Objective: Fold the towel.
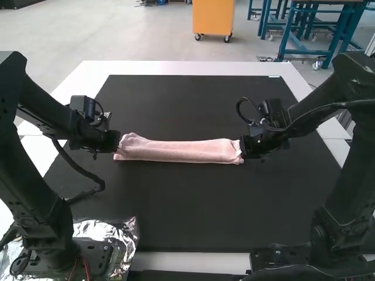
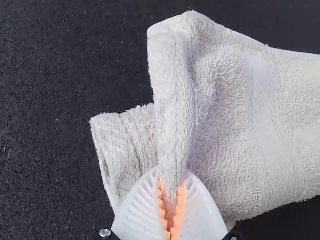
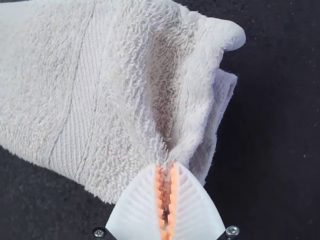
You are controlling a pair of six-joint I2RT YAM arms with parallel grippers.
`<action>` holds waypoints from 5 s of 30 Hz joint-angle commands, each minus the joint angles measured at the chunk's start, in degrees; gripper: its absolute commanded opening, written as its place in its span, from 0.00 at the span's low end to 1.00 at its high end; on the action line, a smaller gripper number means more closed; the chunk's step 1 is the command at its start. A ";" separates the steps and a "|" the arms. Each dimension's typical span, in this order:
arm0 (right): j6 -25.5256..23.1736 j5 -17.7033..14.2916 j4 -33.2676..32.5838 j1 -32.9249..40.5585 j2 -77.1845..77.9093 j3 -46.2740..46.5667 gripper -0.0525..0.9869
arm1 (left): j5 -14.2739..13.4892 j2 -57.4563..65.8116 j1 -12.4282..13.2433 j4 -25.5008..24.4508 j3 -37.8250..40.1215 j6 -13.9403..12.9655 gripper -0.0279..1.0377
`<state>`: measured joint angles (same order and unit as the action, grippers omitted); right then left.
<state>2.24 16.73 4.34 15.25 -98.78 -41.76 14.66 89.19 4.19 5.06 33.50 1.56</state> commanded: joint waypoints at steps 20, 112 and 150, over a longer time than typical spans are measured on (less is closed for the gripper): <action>-0.48 -3.46 -2.23 2.16 3.16 -4.12 0.92 | -0.50 -9.65 3.11 2.94 0.17 6.35 0.94; -12.17 3.57 -0.65 33.53 -27.34 -43.85 0.03 | -1.38 -13.16 8.38 8.83 -4.23 3.27 0.94; -10.94 6.74 16.67 26.41 -16.97 -24.69 0.03 | -2.00 -13.69 7.42 9.18 -4.84 3.62 0.94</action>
<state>-7.75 22.79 19.55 42.09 -114.43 -67.13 13.28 77.91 11.99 13.98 28.34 5.39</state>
